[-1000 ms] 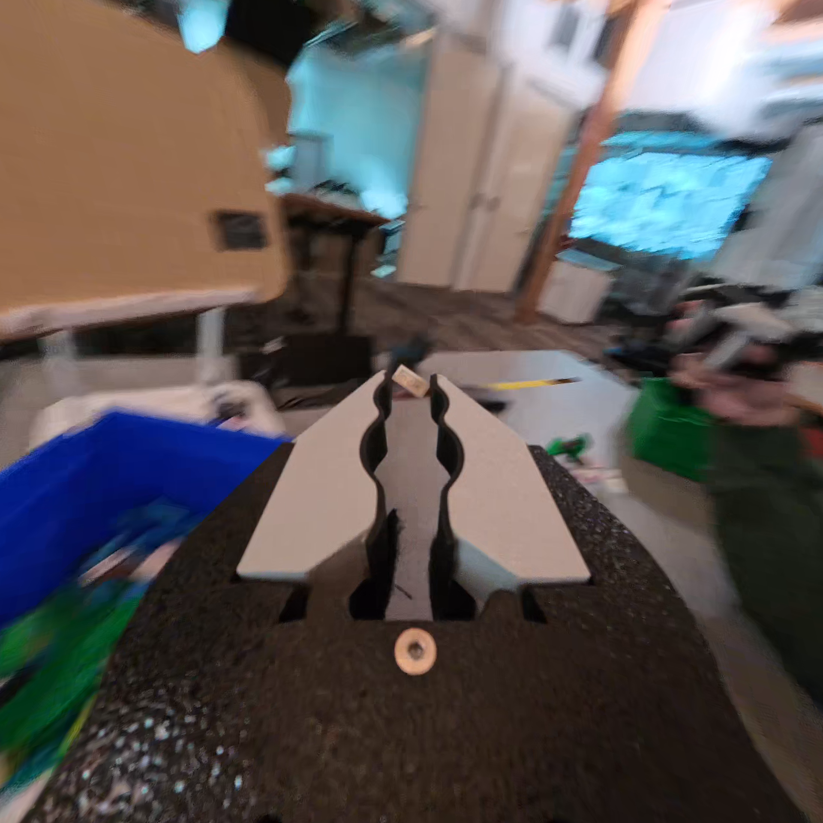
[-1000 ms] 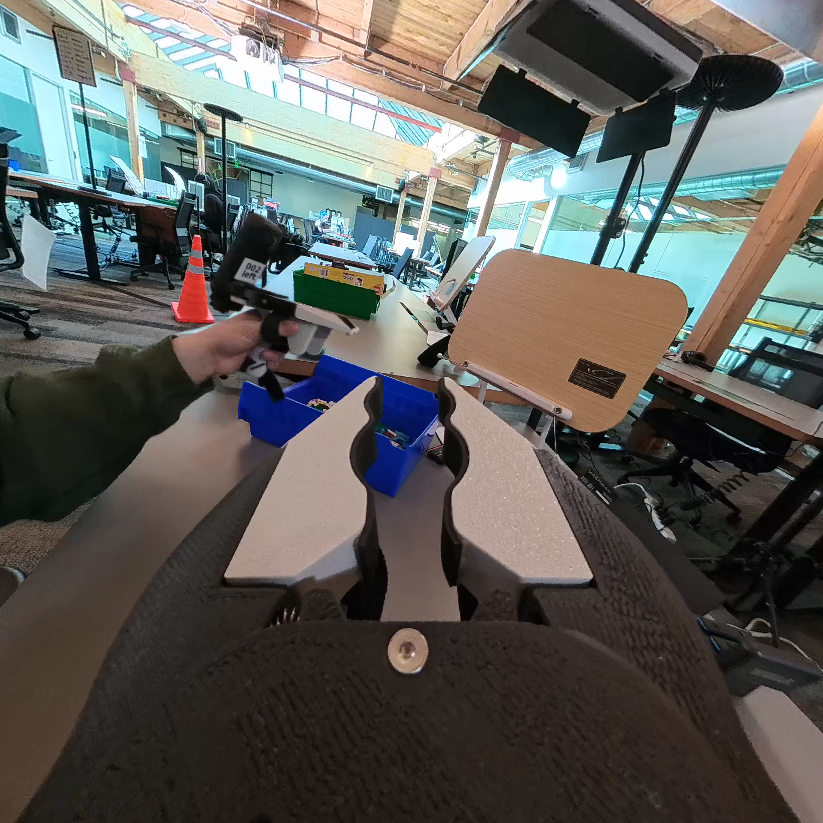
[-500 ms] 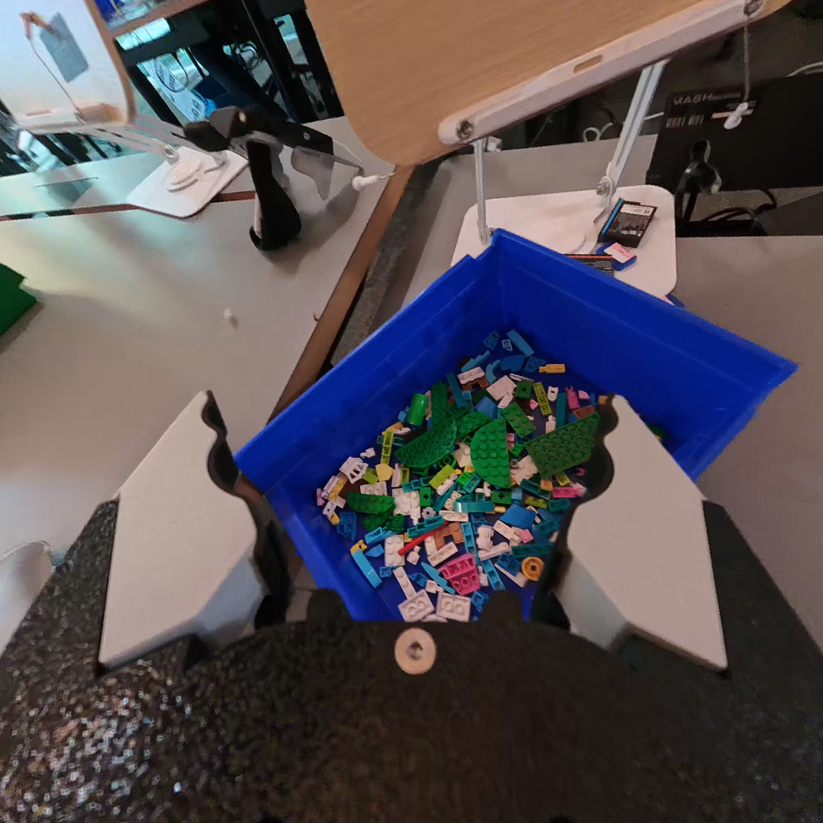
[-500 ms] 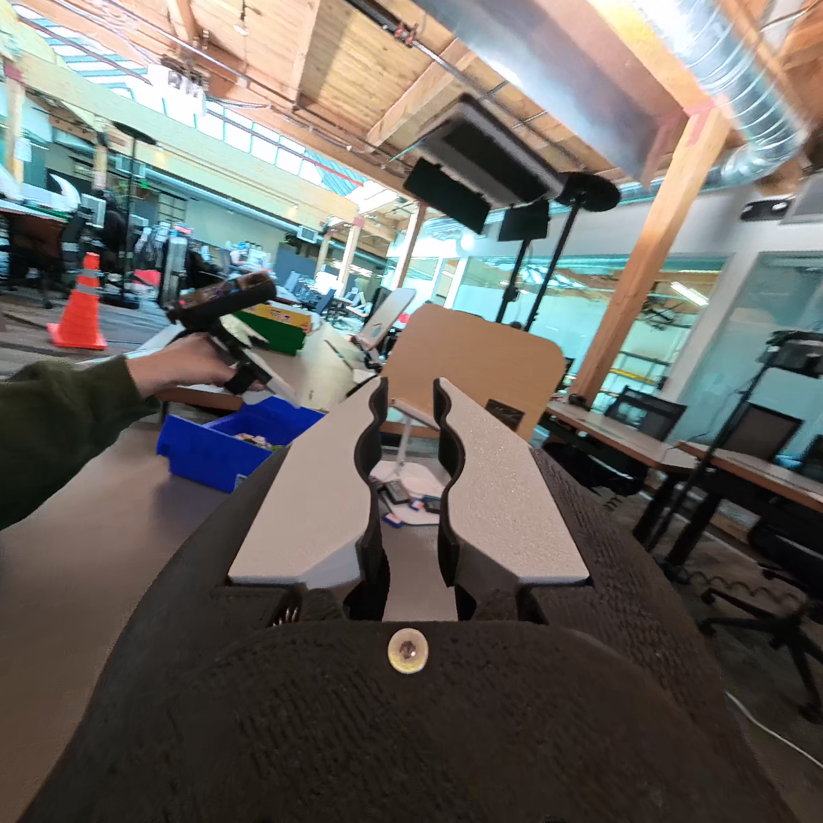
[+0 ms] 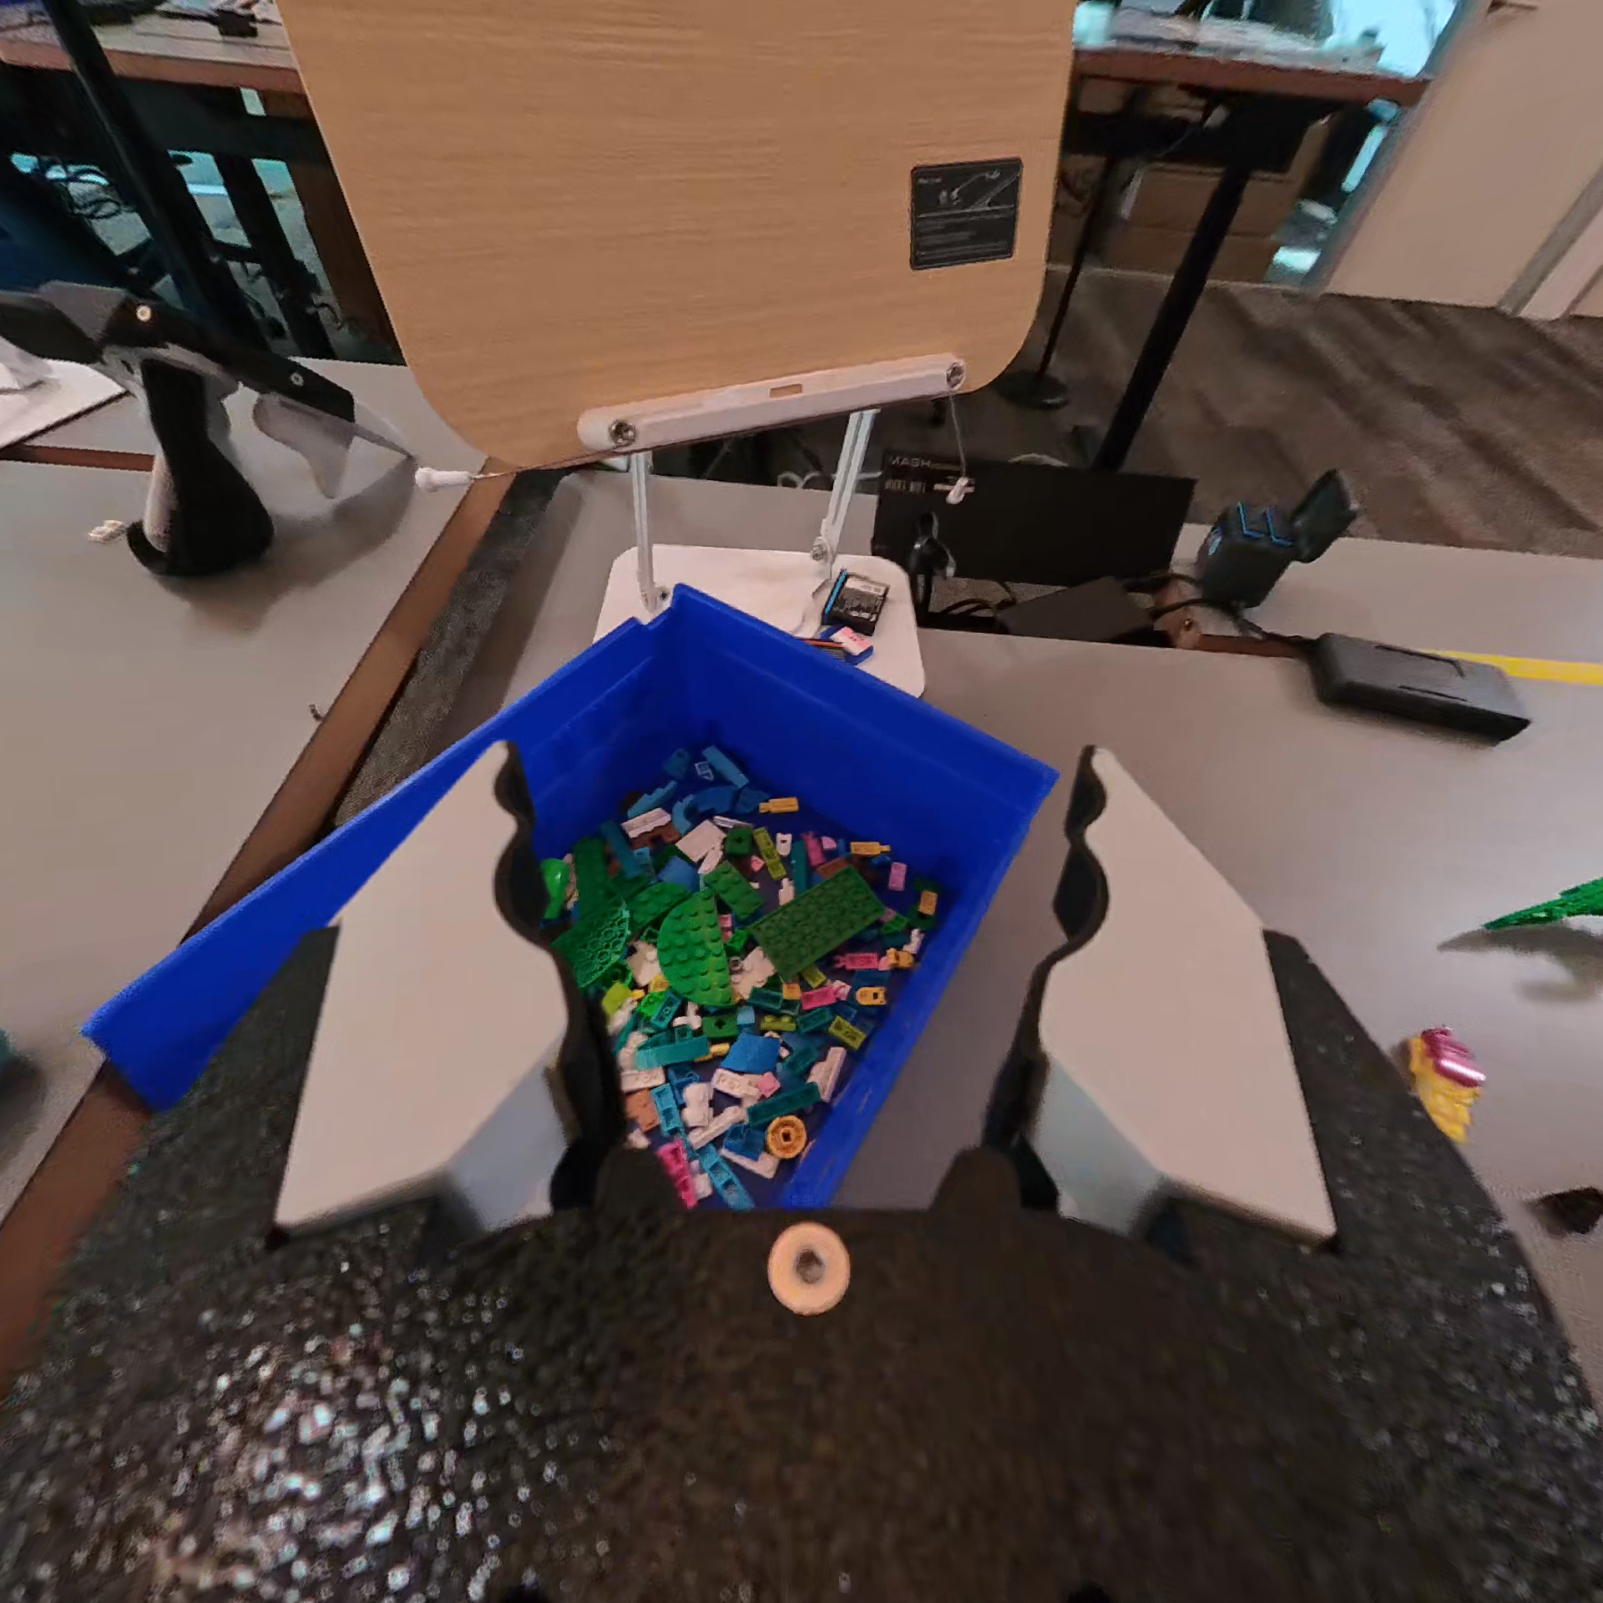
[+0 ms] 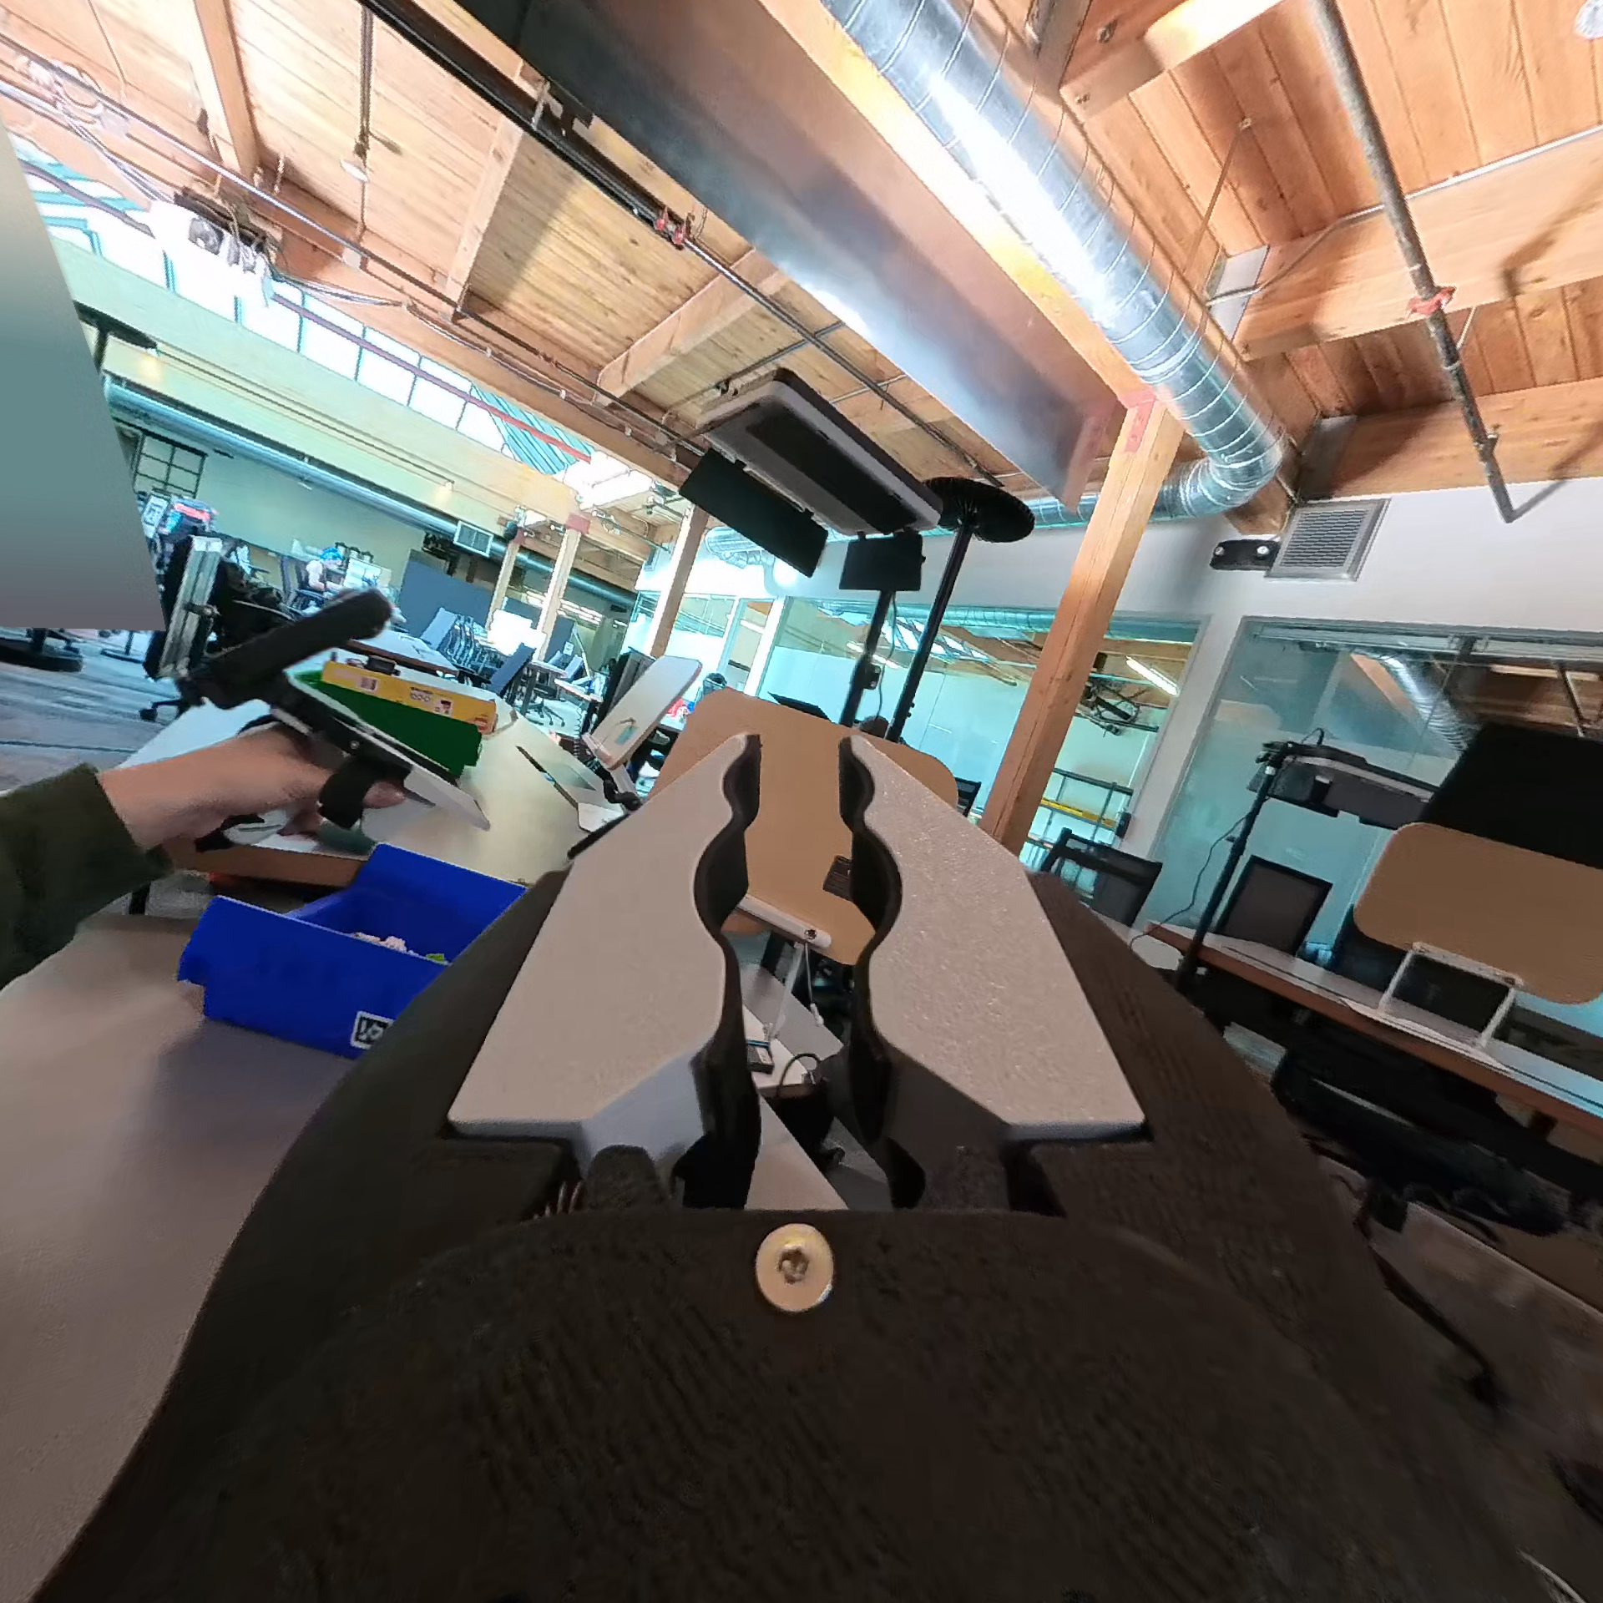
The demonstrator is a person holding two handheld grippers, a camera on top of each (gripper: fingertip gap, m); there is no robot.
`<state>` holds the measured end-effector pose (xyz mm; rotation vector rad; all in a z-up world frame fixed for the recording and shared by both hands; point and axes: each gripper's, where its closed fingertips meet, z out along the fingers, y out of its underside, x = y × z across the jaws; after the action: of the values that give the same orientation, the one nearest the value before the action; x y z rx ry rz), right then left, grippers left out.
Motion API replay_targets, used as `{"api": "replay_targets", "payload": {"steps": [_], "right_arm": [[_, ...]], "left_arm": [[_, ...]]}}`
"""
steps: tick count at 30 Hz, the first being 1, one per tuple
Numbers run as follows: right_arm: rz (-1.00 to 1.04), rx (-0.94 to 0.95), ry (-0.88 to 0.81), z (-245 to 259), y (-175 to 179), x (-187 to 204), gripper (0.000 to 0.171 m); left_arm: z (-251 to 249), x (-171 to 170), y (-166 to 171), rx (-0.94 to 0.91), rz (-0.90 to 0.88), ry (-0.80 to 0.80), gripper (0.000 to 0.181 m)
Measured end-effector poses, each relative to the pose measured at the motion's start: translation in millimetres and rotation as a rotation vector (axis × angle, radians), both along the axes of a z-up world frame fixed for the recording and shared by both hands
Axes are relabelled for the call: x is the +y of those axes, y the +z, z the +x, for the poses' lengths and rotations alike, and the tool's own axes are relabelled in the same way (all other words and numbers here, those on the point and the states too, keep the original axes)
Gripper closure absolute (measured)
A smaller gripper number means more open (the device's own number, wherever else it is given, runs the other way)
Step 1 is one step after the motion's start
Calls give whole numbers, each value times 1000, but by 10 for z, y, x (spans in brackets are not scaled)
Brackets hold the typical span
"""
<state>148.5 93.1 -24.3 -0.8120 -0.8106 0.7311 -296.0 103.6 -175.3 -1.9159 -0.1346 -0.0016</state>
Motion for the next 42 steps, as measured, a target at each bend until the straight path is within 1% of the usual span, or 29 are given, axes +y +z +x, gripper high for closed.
{"api": "replay_targets", "payload": {"steps": [1,2,4,5,6,7,9,10,12,14,16,17,19,22,25,29,34,42], "right_arm": [[11,0,-17,3,14,-8,155],[23,8,-37,18,37,-14,155],[50,60,-89,98,104,6,155],[63,110,-129,174,143,50,155],[70,174,-181,279,172,124,155],[69,248,-242,408,179,224,155],[50,377,-364,685,60,460,156],[37,405,-419,796,-87,589,155],[-19,361,-535,963,-552,876,154],[-62,203,-658,1077,-1125,1084,151],[-44,11,-774,1194,-1603,1126,151],[-12,-69,-813,1243,-1776,1096,151],[36,-166,-860,1319,-1981,1061,152],[-45,-158,-841,1383,-2090,1126,150],[-76,-198,-829,1350,-2201,1199,151],[-34,-269,-823,1246,-2263,1194,151],[-60,-340,-834,1213,-2394,1244,152],[-72,-448,-887,1169,-2535,1302,152]], "left_arm": [[88,-14,50,-24,36,-22,70],[254,-17,128,-65,98,-67,84],[814,-17,255,-135,228,-227,107],[1145,-16,259,-143,273,-306,112],[1486,-10,199,-120,290,-383,112],[1762,17,90,-68,285,-426,113],[2125,127,-138,78,285,-436,112],[2257,191,-211,132,310,-437,111],[2474,298,-320,196,380,-464,110],[2536,386,-443,248,451,-445,112],[2570,413,-655,276,499,-437,114],[2608,423,-760,285,501,-454,118],[2691,445,-848,268,429,-511,116],[2728,395,-808,260,484,-527,116],[2760,389,-840,271,472,-546,117],[2790,391,-846,283,477,-557,118],[2771,397,-833,285,487,-550,120],[2725,378,-762,232,525,-539,120]]}}
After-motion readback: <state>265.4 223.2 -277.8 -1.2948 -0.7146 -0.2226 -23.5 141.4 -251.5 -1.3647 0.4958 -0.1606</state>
